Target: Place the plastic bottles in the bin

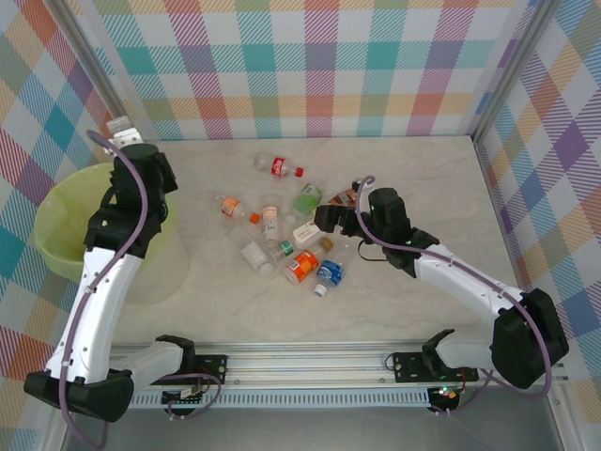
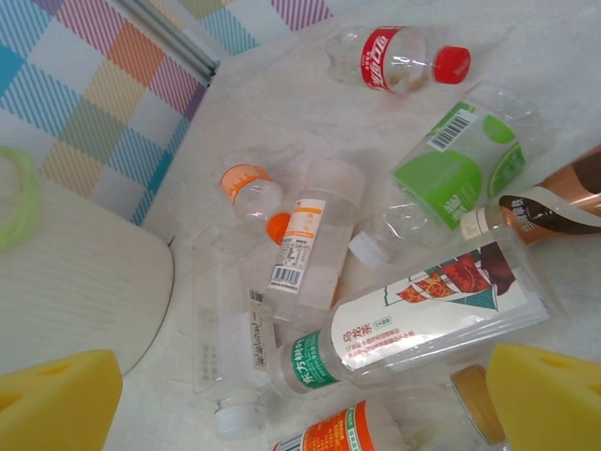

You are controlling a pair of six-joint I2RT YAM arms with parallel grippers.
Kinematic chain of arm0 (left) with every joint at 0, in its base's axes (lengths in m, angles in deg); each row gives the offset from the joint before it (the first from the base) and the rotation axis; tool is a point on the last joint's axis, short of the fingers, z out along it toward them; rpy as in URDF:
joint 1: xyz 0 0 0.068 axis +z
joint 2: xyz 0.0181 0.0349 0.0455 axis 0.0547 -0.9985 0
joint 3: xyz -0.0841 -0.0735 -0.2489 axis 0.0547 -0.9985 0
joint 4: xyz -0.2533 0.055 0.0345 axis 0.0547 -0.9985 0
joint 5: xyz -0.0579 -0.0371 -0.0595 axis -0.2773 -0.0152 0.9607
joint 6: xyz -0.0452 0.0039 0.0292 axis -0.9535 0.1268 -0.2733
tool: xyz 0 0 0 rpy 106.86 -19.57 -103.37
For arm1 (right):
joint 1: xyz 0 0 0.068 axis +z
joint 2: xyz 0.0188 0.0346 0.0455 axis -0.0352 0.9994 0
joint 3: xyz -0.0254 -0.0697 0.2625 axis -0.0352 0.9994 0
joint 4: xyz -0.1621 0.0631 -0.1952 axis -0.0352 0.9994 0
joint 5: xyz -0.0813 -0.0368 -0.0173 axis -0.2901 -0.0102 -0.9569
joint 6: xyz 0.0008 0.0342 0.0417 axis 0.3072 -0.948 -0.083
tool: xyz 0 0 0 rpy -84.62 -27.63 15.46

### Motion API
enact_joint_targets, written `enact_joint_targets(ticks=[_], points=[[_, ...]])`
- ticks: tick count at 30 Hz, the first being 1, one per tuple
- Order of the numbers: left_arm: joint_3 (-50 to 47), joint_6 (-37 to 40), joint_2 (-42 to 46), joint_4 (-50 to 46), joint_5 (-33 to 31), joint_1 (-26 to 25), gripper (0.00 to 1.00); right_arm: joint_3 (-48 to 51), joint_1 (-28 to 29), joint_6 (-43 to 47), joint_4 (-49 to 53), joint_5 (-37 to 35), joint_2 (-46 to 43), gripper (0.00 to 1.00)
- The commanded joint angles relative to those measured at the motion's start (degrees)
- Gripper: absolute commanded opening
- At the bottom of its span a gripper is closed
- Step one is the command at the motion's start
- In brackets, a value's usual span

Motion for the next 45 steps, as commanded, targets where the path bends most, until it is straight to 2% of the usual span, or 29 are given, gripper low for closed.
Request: enact_joint_targets(ticks=[1, 7, 13, 18, 20, 22, 25, 26, 28, 30, 36, 39, 41, 45], points=[[-1.2, 0.0, 2.8, -1.0, -0.8, 5.5, 0.4, -1.7, -0.2, 1.4, -2.7, 1.4, -1.5, 1.0], [-8.8, -2.6, 4.7, 0.0, 0.1, 14.3, 0.43, -1.5, -0.2, 1.9, -2.1, 1.2, -2.2, 1.0], [-16.1, -8.7, 5.9, 0.4, -2.0, 21.8, 0.54, -1.0, -0.2, 2.4, -1.3, 0.8, -3.2, 1.0], [-18.0, -14.9, 5.9, -0.6, -4.7, 24.4, 0.7, -0.2, -0.2, 2.5, -1.1, 0.5, -3.9, 1.0], [-17.8, -17.1, 5.6, -1.4, -6.7, 24.7, 0.82, 0.2, -0.2, 2.7, -1.0, 0.2, -4.4, 1.0], [-17.6, -18.7, 6.1, -2.0, -8.2, 24.8, 0.89, 0.5, -0.2, 2.9, -0.7, -0.2, -4.8, 1.0], [-17.3, -19.5, 7.1, -2.1, -7.8, 24.9, 1.0, 0.9, -0.2, 3.1, -0.4, -0.8, -5.2, 1.0], [-17.1, -19.6, 7.3, -2.2, -7.1, 24.9, 1.0, 1.1, -0.2, 3.1, -0.4, -1.0, -5.4, 1.0], [-16.6, -19.5, 7.6, -2.5, -4.3, 24.9, 1.0, 1.2, -0.2, 2.9, 0.3, -1.4, -5.5, 1.0], [-16.0, -18.7, 8.0, -2.3, 1.1, 24.9, 1.0, 1.1, -0.2, 2.9, 2.1, -1.9, -5.6, 1.0], [-20.4, -17.1, 11.6, 6.3, 28.7, 24.9, 1.0, 1.1, -0.2, 4.5, 11.5, -2.6, -4.4, 1.0], [-21.4, -18.6, 12.6, 7.7, 33.8, 24.9, 1.0, 1.0, -0.2, 3.2, 16.7, -2.6, -3.5, 1.0], [-20.8, -18.7, 12.9, 7.7, 35.4, 24.9, 1.0, 1.0, -0.2, -0.4, 20.7, -5.7, -3.1, 1.0], [-19.2, -18.8, 13.9, 7.8, 39.9, 24.9, 1.0, 2.6, 0.1, -8.5, 24.4, -6.7, -2.5, 1.0]])
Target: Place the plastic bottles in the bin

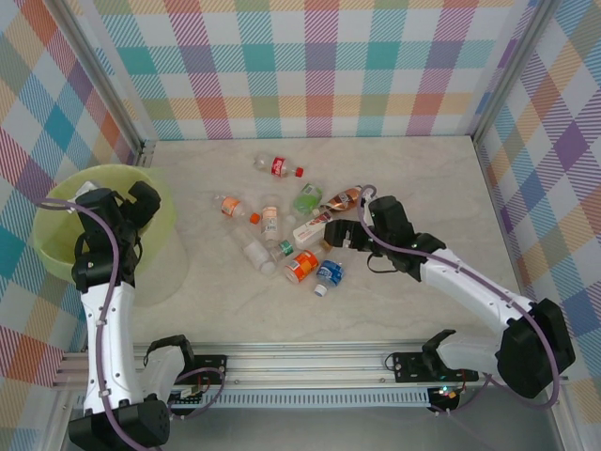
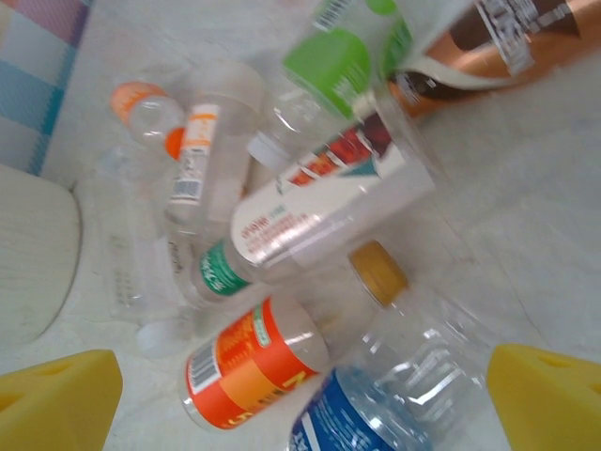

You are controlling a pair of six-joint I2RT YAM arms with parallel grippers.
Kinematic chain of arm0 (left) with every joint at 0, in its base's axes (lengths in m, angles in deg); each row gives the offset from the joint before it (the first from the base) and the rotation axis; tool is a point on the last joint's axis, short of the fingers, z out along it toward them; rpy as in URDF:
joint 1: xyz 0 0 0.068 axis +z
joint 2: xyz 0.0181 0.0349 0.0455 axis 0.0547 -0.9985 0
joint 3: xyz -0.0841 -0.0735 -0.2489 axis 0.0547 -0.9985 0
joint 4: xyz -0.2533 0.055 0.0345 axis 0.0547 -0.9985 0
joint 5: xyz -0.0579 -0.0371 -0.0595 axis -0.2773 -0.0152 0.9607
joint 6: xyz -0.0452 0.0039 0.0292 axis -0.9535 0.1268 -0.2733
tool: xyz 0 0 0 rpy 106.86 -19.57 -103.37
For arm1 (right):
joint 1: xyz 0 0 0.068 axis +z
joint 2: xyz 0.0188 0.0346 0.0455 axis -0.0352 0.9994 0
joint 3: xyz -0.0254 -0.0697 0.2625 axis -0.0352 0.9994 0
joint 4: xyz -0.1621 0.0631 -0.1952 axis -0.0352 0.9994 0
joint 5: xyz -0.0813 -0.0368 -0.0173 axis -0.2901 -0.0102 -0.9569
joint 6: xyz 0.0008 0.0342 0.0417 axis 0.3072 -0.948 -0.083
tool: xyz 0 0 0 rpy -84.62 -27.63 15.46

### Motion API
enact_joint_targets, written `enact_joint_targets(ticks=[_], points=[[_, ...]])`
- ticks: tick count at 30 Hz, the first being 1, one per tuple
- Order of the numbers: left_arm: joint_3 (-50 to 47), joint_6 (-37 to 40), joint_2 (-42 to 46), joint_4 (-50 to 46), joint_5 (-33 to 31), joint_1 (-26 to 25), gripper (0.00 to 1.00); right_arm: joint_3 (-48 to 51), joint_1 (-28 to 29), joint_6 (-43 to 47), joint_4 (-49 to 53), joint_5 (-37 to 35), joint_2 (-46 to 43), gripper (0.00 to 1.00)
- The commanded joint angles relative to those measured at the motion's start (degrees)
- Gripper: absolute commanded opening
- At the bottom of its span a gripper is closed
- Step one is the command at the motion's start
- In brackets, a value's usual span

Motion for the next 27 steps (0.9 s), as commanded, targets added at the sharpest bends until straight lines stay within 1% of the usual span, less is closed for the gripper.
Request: enact_joint_targets(ticks=[1, 4, 6, 10, 12, 14, 15, 17, 18, 21, 24, 27], points=[[1.8, -1.0, 1.9, 2.8, 8.1, 0.5, 1.0, 1.8, 0.2, -8.9, 6.8, -2.0, 1.1, 1.0], [2.4, -2.7, 3.6, 3.1, 10.5, 0.5, 1.0, 3.2, 1.1, -15.5, 6.6, -0.6, 2.6, 1.0], [2.3, -6.0, 5.1, 3.3, 12.8, 0.5, 1.0, 3.7, 2.5, -19.3, 5.9, -0.8, 4.1, 1.0], [1.3, -11.4, 6.8, 7.8, 22.2, 0.5, 1.0, 2.4, 5.8, -21.9, 6.5, -3.3, 8.4, 1.0], [0.8, -14.0, 6.8, 10.8, 27.8, 0.5, 1.0, 1.2, 7.0, -22.0, 6.3, -2.3, 11.0, 1.0], [0.5, -16.0, 6.4, 12.2, 30.9, 0.4, 1.0, -0.4, 8.6, -22.0, 6.7, -2.3, 13.3, 0.99], [0.4, -16.8, 6.4, 12.2, 31.6, 0.2, 1.0, -1.6, 9.8, -22.3, 8.8, -4.0, 14.5, 0.98], [-0.4, -17.6, 6.6, 12.3, 31.7, -0.5, 1.0, -3.8, 12.1, -23.1, 13.8, -9.6, 16.7, 0.91], [-0.7, -17.8, 6.8, 12.2, 31.7, -1.1, 1.0, -4.4, 13.0, -23.3, 15.1, -11.5, 17.6, 0.9], [-1.1, -18.1, 6.7, 12.3, 31.5, -3.3, 1.0, -4.2, 13.6, -23.7, 15.6, -13.2, 19.5, 0.88], [-1.2, -17.6, 5.6, 12.1, 29.9, -8.5, 1.0, -4.2, 13.7, -23.0, 15.4, -14.2, 21.1, 0.86], [-0.7, -16.1, 3.4, 12.1, 26.1, -15.0, 1.0, -4.7, 13.7, -21.7, 15.8, -16.5, 22.6, 0.85]])
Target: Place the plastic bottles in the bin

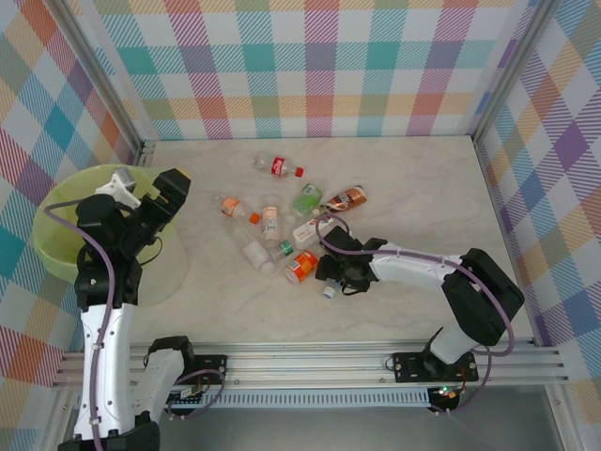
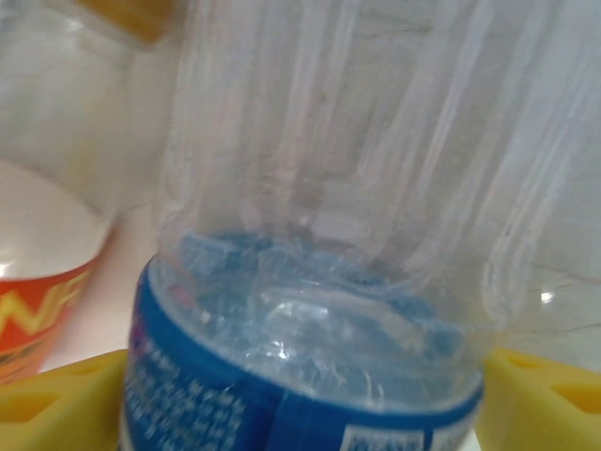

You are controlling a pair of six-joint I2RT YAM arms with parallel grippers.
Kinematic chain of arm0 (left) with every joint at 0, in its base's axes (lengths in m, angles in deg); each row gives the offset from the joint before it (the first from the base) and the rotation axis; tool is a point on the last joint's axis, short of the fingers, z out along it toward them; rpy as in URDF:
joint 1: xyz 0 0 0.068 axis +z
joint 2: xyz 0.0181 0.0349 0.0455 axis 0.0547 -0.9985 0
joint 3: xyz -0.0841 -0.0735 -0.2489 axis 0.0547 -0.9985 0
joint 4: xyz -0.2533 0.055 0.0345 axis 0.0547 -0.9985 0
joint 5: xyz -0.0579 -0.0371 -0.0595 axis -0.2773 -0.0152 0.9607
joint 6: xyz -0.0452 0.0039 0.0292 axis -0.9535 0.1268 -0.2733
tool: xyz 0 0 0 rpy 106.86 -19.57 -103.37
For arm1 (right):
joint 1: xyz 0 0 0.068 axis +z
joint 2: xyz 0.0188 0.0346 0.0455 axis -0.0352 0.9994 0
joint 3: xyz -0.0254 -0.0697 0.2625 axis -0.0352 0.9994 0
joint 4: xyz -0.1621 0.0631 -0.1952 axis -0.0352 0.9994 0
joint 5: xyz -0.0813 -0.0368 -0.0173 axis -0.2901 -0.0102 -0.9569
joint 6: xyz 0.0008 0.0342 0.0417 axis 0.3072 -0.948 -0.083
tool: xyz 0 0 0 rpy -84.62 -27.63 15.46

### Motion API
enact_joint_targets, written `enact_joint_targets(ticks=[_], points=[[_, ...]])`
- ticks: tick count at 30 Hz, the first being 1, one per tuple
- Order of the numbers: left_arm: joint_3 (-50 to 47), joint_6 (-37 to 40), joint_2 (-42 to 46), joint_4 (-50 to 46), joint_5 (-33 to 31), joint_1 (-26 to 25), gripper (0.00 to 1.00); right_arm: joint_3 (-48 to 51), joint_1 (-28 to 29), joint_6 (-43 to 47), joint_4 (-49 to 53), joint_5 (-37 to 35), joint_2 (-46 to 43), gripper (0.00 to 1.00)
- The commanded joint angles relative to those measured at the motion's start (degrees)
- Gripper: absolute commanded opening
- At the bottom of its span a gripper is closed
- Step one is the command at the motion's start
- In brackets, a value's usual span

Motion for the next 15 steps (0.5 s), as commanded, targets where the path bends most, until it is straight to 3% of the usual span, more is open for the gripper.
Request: enact_joint_targets(ticks=[1, 6, 15], points=[[0.2, 1.2, -2.4, 1.7, -3.2, -6.6, 1.0, -1.5, 0.1, 1.4, 2.8, -4.8, 1.6, 0.85], [2.3, 3.5, -6.9, 2.4, -8.6, -15.9, 1.0, -1.4, 0.1, 4.0, 2.4, -6.4, 3.4, 0.82], [3.9, 3.6, -14.0, 1.8, -10.6, -23.3, 1.0, 3.1, 0.1, 14.9, -4.1, -10.9, 0.9, 0.7]])
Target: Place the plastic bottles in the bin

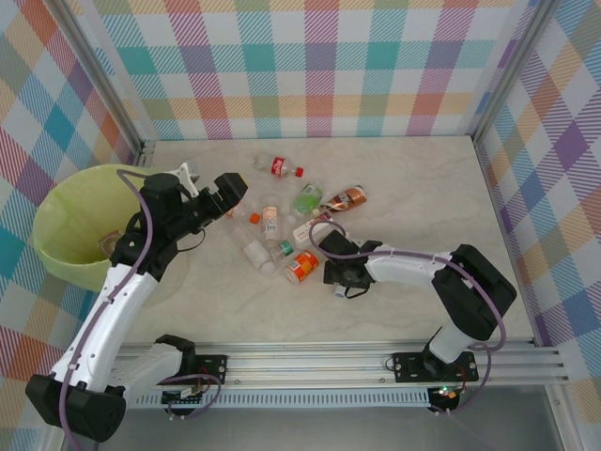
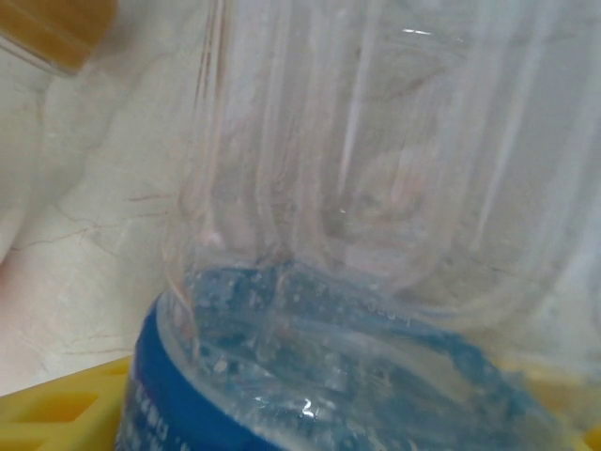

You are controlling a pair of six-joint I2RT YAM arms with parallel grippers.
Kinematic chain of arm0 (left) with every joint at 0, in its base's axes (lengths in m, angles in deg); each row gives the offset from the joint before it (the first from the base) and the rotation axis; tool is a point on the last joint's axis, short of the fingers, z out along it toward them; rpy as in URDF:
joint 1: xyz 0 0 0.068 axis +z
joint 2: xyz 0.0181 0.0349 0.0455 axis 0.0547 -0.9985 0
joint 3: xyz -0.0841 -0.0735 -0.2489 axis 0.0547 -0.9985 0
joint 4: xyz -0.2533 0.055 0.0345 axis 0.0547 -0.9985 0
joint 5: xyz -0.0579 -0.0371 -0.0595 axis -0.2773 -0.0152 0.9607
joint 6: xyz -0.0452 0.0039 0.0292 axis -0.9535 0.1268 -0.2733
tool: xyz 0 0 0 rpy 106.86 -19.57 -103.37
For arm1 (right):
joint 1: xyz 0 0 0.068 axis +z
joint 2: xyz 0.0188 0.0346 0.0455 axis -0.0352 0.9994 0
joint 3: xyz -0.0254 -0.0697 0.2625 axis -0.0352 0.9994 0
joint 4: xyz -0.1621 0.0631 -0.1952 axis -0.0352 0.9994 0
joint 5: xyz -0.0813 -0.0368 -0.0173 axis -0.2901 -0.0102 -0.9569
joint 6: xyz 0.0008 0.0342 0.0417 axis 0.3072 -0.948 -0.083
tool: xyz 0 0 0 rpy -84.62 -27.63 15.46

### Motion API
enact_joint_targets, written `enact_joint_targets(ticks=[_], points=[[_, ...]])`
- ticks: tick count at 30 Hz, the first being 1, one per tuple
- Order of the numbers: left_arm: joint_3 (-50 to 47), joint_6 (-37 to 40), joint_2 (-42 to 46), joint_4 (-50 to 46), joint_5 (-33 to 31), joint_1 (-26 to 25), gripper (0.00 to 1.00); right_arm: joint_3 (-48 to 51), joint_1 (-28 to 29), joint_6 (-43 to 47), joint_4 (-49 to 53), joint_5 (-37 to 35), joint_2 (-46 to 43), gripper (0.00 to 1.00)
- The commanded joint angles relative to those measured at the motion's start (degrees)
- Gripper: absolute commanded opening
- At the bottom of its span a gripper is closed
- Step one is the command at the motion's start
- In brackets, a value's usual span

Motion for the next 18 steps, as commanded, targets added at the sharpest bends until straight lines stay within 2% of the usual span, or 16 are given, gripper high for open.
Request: enact_joint_targets(ticks=[1, 8, 14, 18], points=[[2.6, 1.6, -2.3, 0.6, -1.9, -3.2, 1.0, 2.0, -0.1, 6.4, -2.1, -3.9, -1.3, 0.69], [7.9, 5.6, -8.2, -7.2, -8.8, -9.6, 1.0, 5.5, -0.1, 10.6, -6.6, -2.9, -2.9, 0.57], [8.0, 6.7, -12.5, -6.5, -10.9, -12.9, 1.0, 7.2, -0.1, 12.9, -12.0, -1.1, -7.9, 0.51], [9.1, 7.1, -16.0, -7.2, -8.2, -13.3, 1.0, 8.1, -0.1, 15.1, -16.0, 0.8, -12.2, 0.48]])
